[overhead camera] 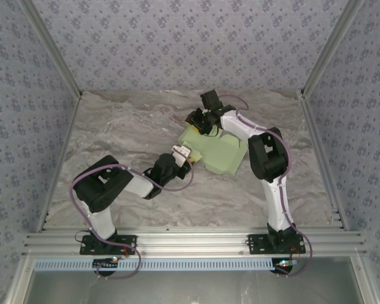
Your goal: Fold the paper box
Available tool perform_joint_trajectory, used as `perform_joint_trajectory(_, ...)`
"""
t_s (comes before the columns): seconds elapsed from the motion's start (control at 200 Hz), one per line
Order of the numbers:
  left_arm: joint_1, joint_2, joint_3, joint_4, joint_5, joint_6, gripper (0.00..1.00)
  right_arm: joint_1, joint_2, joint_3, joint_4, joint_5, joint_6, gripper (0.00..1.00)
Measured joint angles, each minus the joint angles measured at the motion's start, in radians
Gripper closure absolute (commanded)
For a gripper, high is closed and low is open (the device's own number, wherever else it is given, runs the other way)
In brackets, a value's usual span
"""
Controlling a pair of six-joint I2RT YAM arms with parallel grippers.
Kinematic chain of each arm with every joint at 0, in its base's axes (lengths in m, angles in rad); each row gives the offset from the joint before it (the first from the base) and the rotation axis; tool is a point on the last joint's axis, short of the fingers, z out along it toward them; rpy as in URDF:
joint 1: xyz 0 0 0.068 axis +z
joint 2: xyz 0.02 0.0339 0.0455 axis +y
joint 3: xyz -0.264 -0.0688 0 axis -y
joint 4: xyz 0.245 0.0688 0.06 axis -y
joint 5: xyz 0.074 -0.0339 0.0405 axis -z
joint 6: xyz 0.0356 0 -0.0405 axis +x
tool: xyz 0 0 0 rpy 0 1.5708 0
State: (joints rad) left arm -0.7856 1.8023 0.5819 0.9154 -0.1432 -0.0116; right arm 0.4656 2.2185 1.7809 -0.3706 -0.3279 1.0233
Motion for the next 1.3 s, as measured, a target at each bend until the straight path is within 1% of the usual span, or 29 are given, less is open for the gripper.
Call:
perform_joint_trajectory(0.035, -0.002, 0.0, 0.002, 0.0, 0.0, 0.001, 0.55, 0.0, 0.006, 0.002, -0.006, 0.0, -0.002, 0.68)
perform_joint_trajectory(0.09, -0.002, 0.0, 0.004, -0.003, 0.0, 0.003, 0.55, -0.001, 0.007, 0.004, -0.015, 0.002, -0.007, 0.84)
perform_joint_trajectory(0.11, -0.002, 0.0, 0.005, -0.003, 0.0, 0.004, 0.55, -0.001, 0.007, 0.004, -0.016, 0.002, -0.003, 0.87)
perform_joint_trajectory(0.15, -0.002, 0.0, 0.006, -0.004, 0.0, 0.004, 0.55, -0.002, 0.007, 0.009, -0.022, 0.003, -0.003, 0.91)
perform_joint_trajectory(0.285, -0.002, 0.0, 0.006, -0.007, -0.004, 0.004, 0.55, -0.005, 0.007, 0.021, -0.022, 0.0, -0.008, 0.92)
perform_joint_trajectory(0.355, -0.002, 0.0, 0.006, -0.007, -0.008, 0.004, 0.54, -0.007, 0.007, 0.021, -0.02, -0.001, -0.003, 0.95)
perform_joint_trajectory(0.47, -0.002, -0.01, 0.002, -0.016, -0.026, 0.004, 0.48, -0.007, -0.008, -0.005, 0.012, -0.006, 0.02, 0.97)
perform_joint_trajectory(0.57, -0.002, -0.058, -0.038, -0.015, -0.045, -0.003, 0.42, -0.007, -0.044, -0.055, 0.068, -0.02, 0.06, 0.99)
perform_joint_trajectory(0.685, -0.002, -0.128, -0.092, -0.014, -0.06, -0.008, 0.38, -0.007, -0.11, -0.169, 0.208, -0.046, 0.135, 1.0)
perform_joint_trajectory(0.874, 0.017, -0.243, -0.173, -0.016, -0.067, -0.016, 0.38, -0.005, -0.177, -0.34, 0.503, -0.077, 0.251, 1.0)
perform_joint_trajectory(0.979, 0.049, -0.303, -0.206, -0.026, -0.068, -0.016, 0.4, -0.005, -0.2, -0.422, 0.638, -0.081, 0.28, 1.0)
perform_joint_trajectory(1.164, 0.104, -0.377, -0.241, -0.046, -0.057, -0.013, 0.51, -0.007, -0.214, -0.592, 0.908, -0.095, 0.332, 1.0)
perform_joint_trajectory(1.299, 0.116, -0.373, -0.241, -0.058, -0.017, -0.003, 0.51, -0.008, -0.21, -0.706, 1.07, -0.101, 0.369, 1.0)
